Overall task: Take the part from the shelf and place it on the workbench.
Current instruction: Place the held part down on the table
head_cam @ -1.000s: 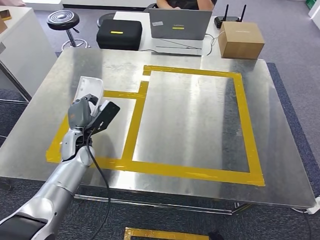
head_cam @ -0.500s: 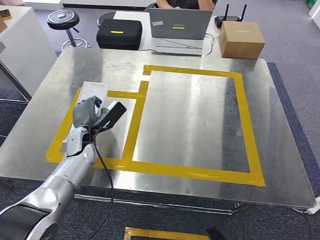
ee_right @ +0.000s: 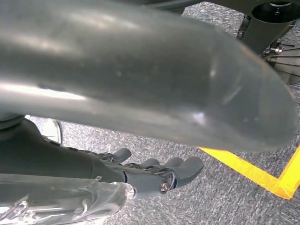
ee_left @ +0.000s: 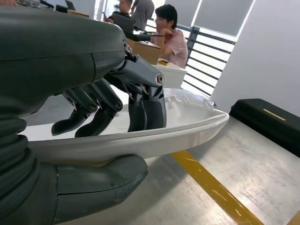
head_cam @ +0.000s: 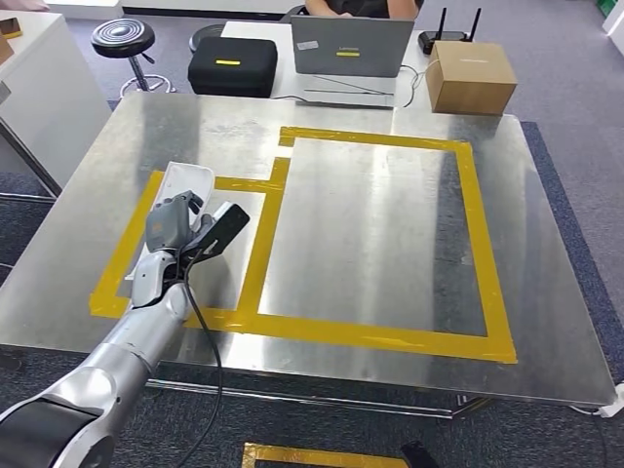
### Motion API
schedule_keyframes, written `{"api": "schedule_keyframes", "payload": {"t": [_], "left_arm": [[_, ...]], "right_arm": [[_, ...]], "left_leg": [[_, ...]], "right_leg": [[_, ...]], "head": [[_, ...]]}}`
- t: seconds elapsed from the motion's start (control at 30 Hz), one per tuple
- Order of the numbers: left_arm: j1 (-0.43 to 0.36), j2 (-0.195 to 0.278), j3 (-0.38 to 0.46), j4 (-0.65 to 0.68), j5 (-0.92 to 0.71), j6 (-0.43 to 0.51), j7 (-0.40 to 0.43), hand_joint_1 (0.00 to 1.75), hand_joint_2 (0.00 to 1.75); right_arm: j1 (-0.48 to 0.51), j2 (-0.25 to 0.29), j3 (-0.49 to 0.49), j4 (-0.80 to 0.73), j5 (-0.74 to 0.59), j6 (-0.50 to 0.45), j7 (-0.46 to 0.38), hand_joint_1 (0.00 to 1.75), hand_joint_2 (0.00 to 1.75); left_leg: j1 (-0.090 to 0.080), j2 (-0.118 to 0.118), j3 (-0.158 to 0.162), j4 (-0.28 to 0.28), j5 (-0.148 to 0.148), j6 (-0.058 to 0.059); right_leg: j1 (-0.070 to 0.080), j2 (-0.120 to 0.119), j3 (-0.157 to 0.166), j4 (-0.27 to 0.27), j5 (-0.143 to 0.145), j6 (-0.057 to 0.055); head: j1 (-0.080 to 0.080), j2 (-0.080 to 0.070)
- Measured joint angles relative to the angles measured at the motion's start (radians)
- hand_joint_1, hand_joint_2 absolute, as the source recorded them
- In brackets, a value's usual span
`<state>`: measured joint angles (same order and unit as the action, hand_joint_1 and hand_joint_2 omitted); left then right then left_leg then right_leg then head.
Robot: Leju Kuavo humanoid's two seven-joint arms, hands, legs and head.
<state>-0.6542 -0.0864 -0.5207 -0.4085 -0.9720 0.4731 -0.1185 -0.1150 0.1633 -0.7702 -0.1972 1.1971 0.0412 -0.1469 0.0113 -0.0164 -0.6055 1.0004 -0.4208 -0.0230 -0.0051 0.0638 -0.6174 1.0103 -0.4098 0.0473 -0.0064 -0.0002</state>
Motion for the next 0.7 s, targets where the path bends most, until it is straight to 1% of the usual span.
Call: {"api": "schedule_keyframes", "payload": {"t": [0.13, 0.17, 0.2, 0.27, 0.3, 0.33, 0.57, 0.7], "left_arm": [[0.0, -0.001, 0.0, 0.003, -0.001, 0.001, -0.001, 1.75, 1.75], [0.0, -0.001, 0.0, 0.004, -0.002, 0.001, -0.003, 1.51, 1.75], [0.0, -0.001, 0.0, 0.005, -0.003, 0.001, -0.006, 1.1, 1.75], [0.0, -0.001, 0.0, 0.006, -0.001, 0.001, -0.019, 0.23, 0.87], [0.0, -0.001, 0.0, 0.006, 0.002, 0.001, -0.027, 0.03, 0.44], [0.0, -0.002, 0.001, 0.006, 0.005, 0.003, -0.036, 0.0, 0.0], [0.02, -0.015, 0.02, -0.006, 0.058, 0.005, -0.118, 0.0, 0.0], [0.047, -0.016, 0.027, -0.048, 0.079, 0.002, -0.131, 0.0, 0.0]], "right_arm": [[0.0, 0.0, 0.0, 0.0, 0.001, -0.001, 0.0, 0.0, 0.0], [0.0, 0.0, 0.0, 0.0, 0.001, -0.002, 0.0, 0.0, 0.0], [0.0, 0.0, 0.001, 0.0, 0.001, -0.002, 0.0, 0.0, 0.0], [0.0, 0.0, 0.001, 0.0, 0.001, -0.003, 0.0, 0.0, 0.0], [0.0, 0.0, 0.001, 0.0, 0.001, -0.003, 0.0, 0.0, 0.0], [0.0, 0.0, 0.001, 0.0, 0.001, -0.004, 0.0, 0.0, 0.0], [0.002, 0.0, 0.002, 0.0, -0.019, -0.008, -0.005, 0.0, 0.0], [0.01, 0.0, 0.002, 0.0, -0.032, -0.013, -0.013, 0.0, 0.0]], "left_leg": [[0.0, 0.0, 0.0, 0.0, 0.0, 0.0], [0.0, 0.0, 0.0, 0.0, 0.0, 0.0], [0.0, 0.0, 0.0, 0.0, 0.0, 0.0], [0.0, 0.0, 0.0, 0.0, 0.0, 0.0], [0.0, 0.0, 0.0, 0.0, 0.0, 0.0], [0.0, 0.0, 0.0, 0.0, 0.0, 0.0], [0.0, 0.0, 0.0, 0.0, 0.0, 0.0], [0.0, 0.0, -0.001, 0.0, 0.0, 0.0]], "right_leg": [[0.0, 0.0, 0.0, 0.0, 0.0, 0.0], [0.0, 0.0, 0.0, 0.0, 0.0, 0.0], [0.0, 0.0, 0.0, 0.0, 0.0, 0.0], [0.0, 0.0, 0.0, 0.0, 0.0, 0.0], [0.0, 0.0, 0.0, 0.0, 0.0, 0.0], [0.0, 0.0, 0.0, 0.0, 0.0, 0.0], [0.0, 0.0, 0.0, 0.0, 0.0, 0.0], [0.0, 0.0, -0.001, 0.0, 0.0, 0.0]], "head": [[0.0, 0.0], [0.0, 0.0], [0.0, 0.0], [0.0, 0.0], [0.0, 0.0], [0.0, 0.0], [0.0, 0.0], [0.0, 0.0]]}}
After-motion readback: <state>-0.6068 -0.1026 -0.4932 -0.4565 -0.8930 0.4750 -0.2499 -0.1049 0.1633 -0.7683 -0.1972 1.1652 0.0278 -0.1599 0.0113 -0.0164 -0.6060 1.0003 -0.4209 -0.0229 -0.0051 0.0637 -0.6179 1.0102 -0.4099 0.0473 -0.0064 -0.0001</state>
